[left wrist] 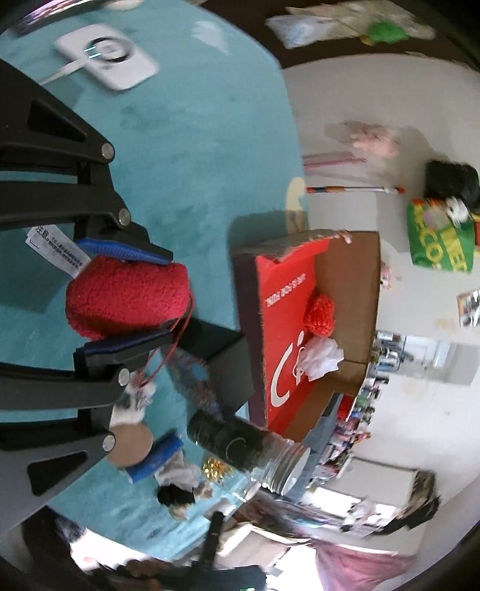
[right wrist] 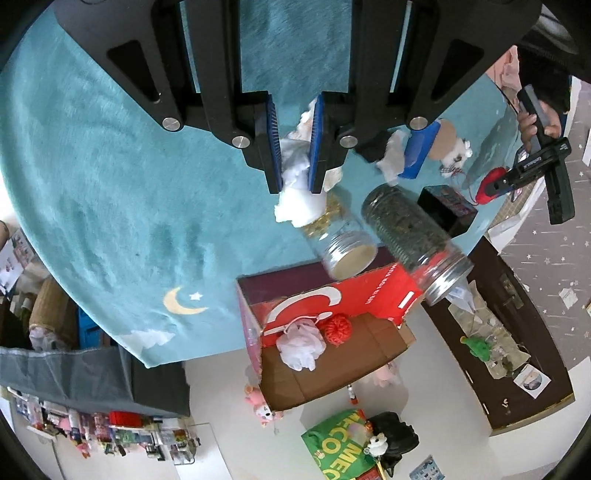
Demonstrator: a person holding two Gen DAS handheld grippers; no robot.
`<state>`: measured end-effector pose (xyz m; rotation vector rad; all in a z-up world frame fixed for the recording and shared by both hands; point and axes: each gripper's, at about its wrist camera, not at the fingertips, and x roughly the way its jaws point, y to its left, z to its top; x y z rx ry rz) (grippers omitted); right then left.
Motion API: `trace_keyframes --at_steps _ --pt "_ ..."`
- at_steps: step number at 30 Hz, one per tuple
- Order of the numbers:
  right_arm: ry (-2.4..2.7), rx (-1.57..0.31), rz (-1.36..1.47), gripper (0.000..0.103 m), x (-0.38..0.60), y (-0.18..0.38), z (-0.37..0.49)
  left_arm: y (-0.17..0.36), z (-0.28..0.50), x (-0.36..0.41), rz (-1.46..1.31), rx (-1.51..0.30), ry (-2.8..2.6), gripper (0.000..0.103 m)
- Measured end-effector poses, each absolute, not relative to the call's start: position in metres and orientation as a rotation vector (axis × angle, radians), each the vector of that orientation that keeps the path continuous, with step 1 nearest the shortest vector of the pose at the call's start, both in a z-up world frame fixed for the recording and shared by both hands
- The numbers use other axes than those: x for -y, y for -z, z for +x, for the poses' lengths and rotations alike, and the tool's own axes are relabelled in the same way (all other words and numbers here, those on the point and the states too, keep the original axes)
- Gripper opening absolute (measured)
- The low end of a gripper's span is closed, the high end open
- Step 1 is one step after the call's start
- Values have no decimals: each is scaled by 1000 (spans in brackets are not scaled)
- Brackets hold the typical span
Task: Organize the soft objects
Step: 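Carry the red pouch and white cloth over the box and lower them inside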
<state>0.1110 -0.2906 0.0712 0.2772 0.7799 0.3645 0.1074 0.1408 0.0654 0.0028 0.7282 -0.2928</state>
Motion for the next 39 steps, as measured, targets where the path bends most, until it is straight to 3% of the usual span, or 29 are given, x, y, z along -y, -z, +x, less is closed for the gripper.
trace_keyframes --at_steps 23,33,39 --pt "-533 -833 156 14 291 -77 207 -78 203 -140 118 -742 488 38" --pt "-652 -801 184 14 270 -109 248 -113 233 -114 74 -698 560 38" --pt "-570 -808 94 14 241 -126 284 -122 276 -95 18 -778 445 38"
